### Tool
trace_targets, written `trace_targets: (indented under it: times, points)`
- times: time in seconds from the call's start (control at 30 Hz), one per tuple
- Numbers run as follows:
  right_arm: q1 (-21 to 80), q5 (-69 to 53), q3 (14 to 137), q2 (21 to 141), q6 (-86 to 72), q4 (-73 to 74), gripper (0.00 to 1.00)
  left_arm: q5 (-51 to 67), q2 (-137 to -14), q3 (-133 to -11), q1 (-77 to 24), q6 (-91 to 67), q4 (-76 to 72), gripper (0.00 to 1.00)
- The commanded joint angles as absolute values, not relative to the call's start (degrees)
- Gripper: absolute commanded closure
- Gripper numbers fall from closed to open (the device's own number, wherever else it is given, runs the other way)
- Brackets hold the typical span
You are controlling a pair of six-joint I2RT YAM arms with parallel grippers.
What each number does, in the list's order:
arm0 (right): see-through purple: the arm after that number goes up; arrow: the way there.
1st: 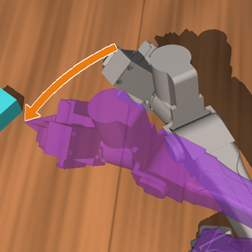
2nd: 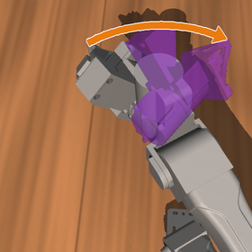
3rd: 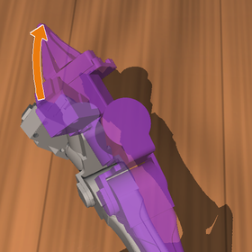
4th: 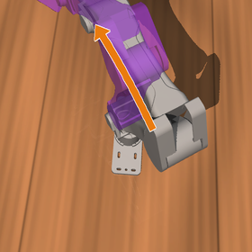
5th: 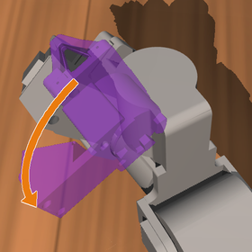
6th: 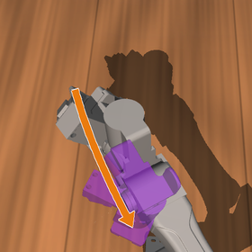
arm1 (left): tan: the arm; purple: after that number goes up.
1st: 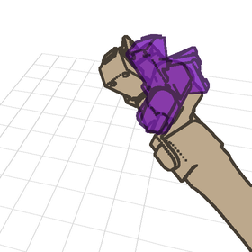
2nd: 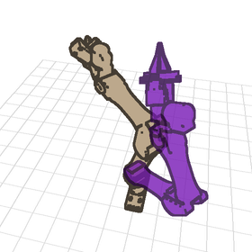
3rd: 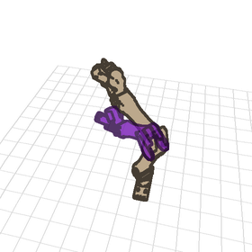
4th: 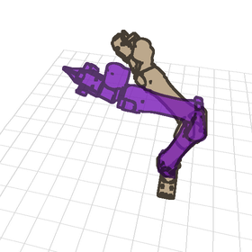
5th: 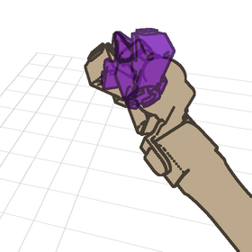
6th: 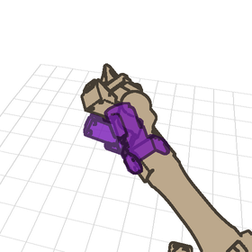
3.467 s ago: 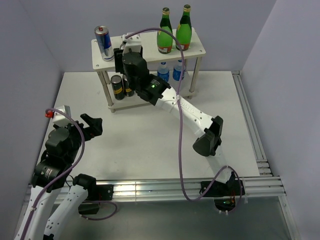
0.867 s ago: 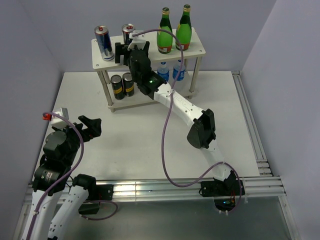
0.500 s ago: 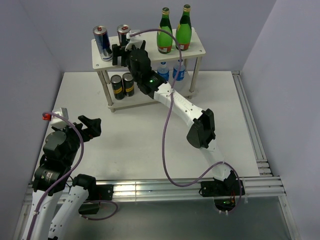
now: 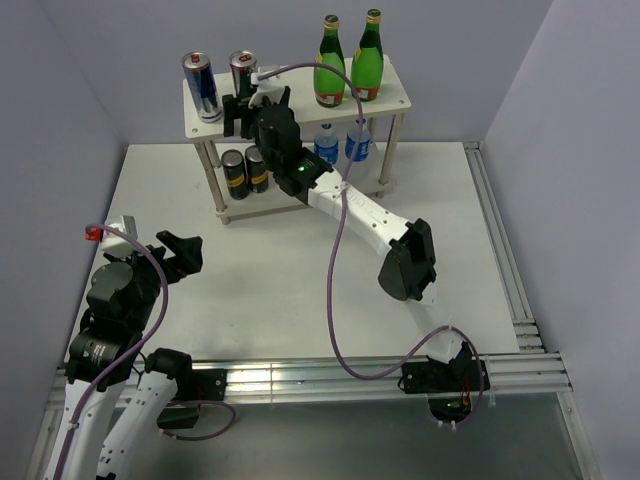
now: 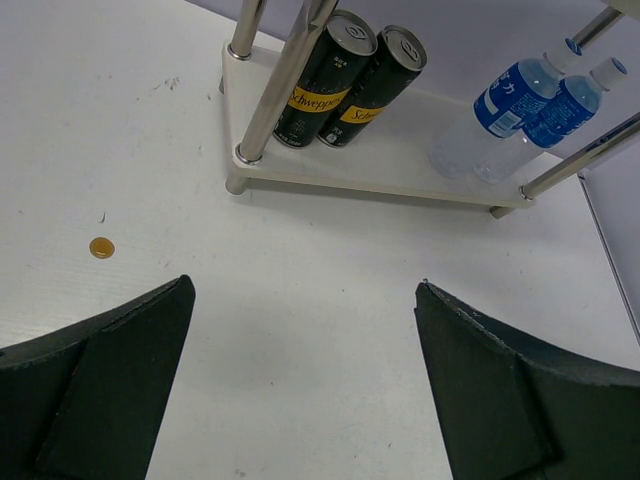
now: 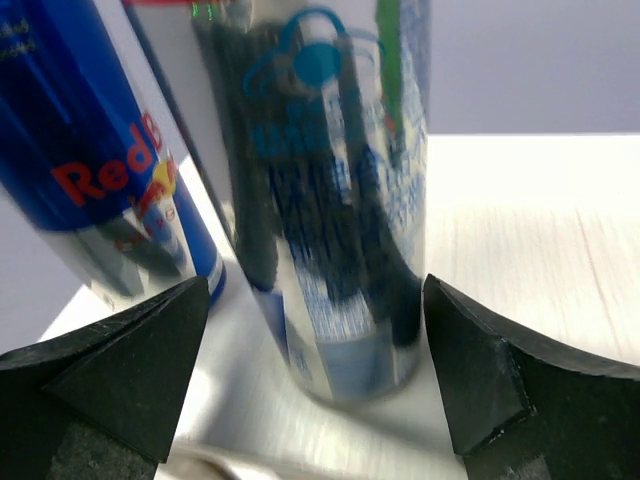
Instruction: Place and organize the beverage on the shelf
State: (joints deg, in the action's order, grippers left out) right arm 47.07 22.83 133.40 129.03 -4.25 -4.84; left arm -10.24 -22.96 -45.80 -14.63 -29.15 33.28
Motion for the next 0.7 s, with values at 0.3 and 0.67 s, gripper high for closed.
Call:
trace_targets:
  times: [0.3,0.67]
  points:
    - [50.0,30.7,115.1,116.6,-4.7,-5.4,0.07,-10.1,-22.7,-45.6,-14.2,-28.0,31.1,0.01]
    - [53.7,35.8,98.7,104.3,-6.6,-8.4,0.08,-11.0,-23.1,-45.8,-14.2,-28.1,31.5,0.01]
